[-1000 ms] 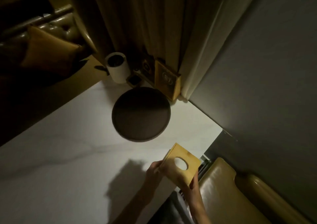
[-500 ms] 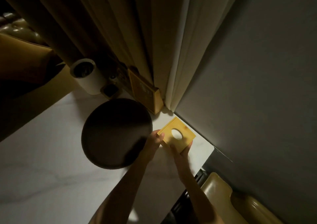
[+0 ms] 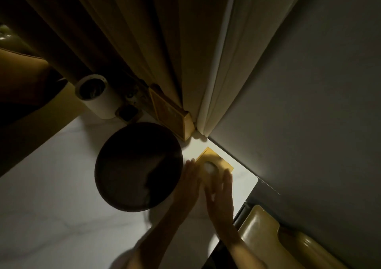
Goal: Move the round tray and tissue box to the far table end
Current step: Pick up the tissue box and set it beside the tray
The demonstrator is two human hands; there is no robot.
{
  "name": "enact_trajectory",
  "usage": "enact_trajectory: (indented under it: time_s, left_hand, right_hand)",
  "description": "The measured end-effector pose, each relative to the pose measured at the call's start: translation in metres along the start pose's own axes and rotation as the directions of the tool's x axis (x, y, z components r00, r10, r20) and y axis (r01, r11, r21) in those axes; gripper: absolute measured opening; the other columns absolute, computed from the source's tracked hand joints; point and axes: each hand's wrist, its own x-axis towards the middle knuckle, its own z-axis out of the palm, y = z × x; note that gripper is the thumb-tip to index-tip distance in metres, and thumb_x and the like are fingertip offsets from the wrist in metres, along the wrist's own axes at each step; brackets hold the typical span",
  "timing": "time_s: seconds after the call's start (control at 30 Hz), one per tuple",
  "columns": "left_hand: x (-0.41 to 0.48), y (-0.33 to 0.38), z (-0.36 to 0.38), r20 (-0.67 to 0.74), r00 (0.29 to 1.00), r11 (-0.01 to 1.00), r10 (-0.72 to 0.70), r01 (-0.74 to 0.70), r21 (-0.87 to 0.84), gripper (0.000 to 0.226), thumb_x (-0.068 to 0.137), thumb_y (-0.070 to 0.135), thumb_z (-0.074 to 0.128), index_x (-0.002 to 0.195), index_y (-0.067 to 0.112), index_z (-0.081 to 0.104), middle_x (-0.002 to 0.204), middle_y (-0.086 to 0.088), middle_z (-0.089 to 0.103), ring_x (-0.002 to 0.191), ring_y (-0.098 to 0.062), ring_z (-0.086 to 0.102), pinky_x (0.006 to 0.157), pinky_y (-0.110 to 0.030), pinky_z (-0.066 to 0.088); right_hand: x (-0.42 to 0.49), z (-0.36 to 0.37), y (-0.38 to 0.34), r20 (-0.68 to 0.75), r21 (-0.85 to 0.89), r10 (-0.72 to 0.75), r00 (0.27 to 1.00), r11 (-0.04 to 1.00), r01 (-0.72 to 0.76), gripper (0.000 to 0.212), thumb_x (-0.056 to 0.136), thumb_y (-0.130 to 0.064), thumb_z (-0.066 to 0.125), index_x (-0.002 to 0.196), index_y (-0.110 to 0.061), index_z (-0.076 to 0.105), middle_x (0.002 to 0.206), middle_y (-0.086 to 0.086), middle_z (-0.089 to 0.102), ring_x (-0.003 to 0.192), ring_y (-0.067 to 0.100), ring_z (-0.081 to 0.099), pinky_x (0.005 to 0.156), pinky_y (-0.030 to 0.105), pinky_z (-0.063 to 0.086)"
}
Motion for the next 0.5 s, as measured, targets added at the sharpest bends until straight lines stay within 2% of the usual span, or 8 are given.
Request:
enact_trajectory:
  time_s: [0.03,0.07,0.17,0.23,0.27,0.3,0.4,0.5]
  left_hand:
    - [-0.007,-0.002,-0.003,0.084,0.995,0.996,0.057,-0.051,-0.078,0.042,0.102,0.031,0.038,0.144,0.026,0.035,0.156,0.0,0.026,0.145,-0.022,0.026,0.12,-0.041,0.023]
    - [-0.012,-0.006,-0.009,0.128,0.982,0.99,0.137,-0.131,-0.053,0.045,0.1,0.028,0.039,0.145,0.022,0.034,0.155,0.001,0.03,0.144,-0.021,0.029,0.118,-0.041,0.026]
    - [-0.017,-0.02,-0.009,0.086,0.95,0.953,0.301,-0.296,-0.07,0.059,0.085,0.015,0.058,0.142,0.011,0.04,0.151,-0.007,0.036,0.14,-0.027,0.035,0.109,-0.045,0.032]
    - [-0.015,-0.025,-0.007,0.103,0.943,0.946,0.316,-0.305,-0.111,0.067,0.081,0.013,0.062,0.143,0.012,0.038,0.152,-0.007,0.034,0.14,-0.028,0.034,0.109,-0.049,0.03]
    - [-0.013,-0.023,-0.009,0.119,0.943,0.949,0.311,-0.301,-0.093,0.07,0.079,0.012,0.064,0.144,0.013,0.038,0.154,-0.007,0.035,0.141,-0.028,0.035,0.11,-0.049,0.029]
    - [-0.011,-0.021,-0.011,0.144,0.945,0.955,0.294,-0.286,-0.072,0.073,0.078,0.013,0.066,0.145,0.014,0.038,0.155,-0.006,0.035,0.142,-0.028,0.035,0.111,-0.049,0.03]
    - [-0.003,-0.027,-0.011,0.21,0.93,0.949,0.302,-0.314,0.023,0.077,0.077,0.017,0.066,0.148,0.016,0.035,0.156,-0.006,0.034,0.146,-0.023,0.026,0.113,-0.048,0.027]
    - [0.012,-0.026,-0.013,0.305,0.908,0.953,0.286,-0.304,0.013,0.073,0.073,0.023,0.069,0.142,0.014,0.046,0.148,-0.01,0.046,0.14,-0.023,0.033,0.107,-0.05,0.041]
  right_hand:
    - [-0.004,-0.001,0.008,0.029,0.001,-0.111,0.993,0.994,0.111,0.066,0.092,-0.03,0.065,0.151,-0.021,0.035,0.163,0.004,0.022,0.146,0.026,0.029,0.092,0.038,0.057]
    - [-0.002,-0.011,0.008,0.04,-0.039,-0.132,0.99,0.99,0.133,0.061,0.093,-0.031,0.063,0.149,-0.028,0.04,0.162,0.001,0.025,0.147,0.025,0.03,0.092,0.042,0.058]
    - [0.002,-0.022,0.013,0.031,-0.043,-0.071,0.997,0.996,0.073,0.069,0.092,-0.037,0.064,0.151,-0.042,0.029,0.163,-0.009,0.023,0.129,0.019,0.055,0.094,0.041,0.056]
    - [-0.002,-0.028,0.009,0.018,-0.057,-0.084,0.996,0.995,0.085,0.072,0.093,-0.039,0.063,0.151,-0.045,0.022,0.164,-0.011,0.02,0.115,0.017,0.065,0.089,0.036,0.057]
    - [-0.002,-0.031,0.007,0.033,-0.071,-0.117,0.993,0.99,0.119,0.072,0.094,-0.037,0.061,0.15,-0.049,0.019,0.164,-0.011,0.017,0.117,0.018,0.064,0.087,0.036,0.058]
    - [0.001,-0.034,0.005,0.061,-0.125,-0.154,0.986,0.979,0.161,0.072,0.095,-0.031,0.059,0.148,-0.052,0.015,0.165,-0.009,0.014,0.127,0.02,0.057,0.087,0.037,0.058]
    - [0.015,-0.039,-0.004,0.221,-0.392,-0.159,0.962,0.889,0.237,0.075,0.096,-0.01,0.053,0.151,-0.047,0.017,0.166,-0.006,0.006,0.153,0.021,0.008,0.087,0.037,0.059]
    - [0.028,-0.038,-0.006,0.224,-0.439,-0.145,0.964,0.868,0.232,0.058,0.1,-0.034,0.05,0.151,-0.044,0.024,0.165,-0.005,0.01,0.154,0.021,0.002,0.09,0.038,0.056]
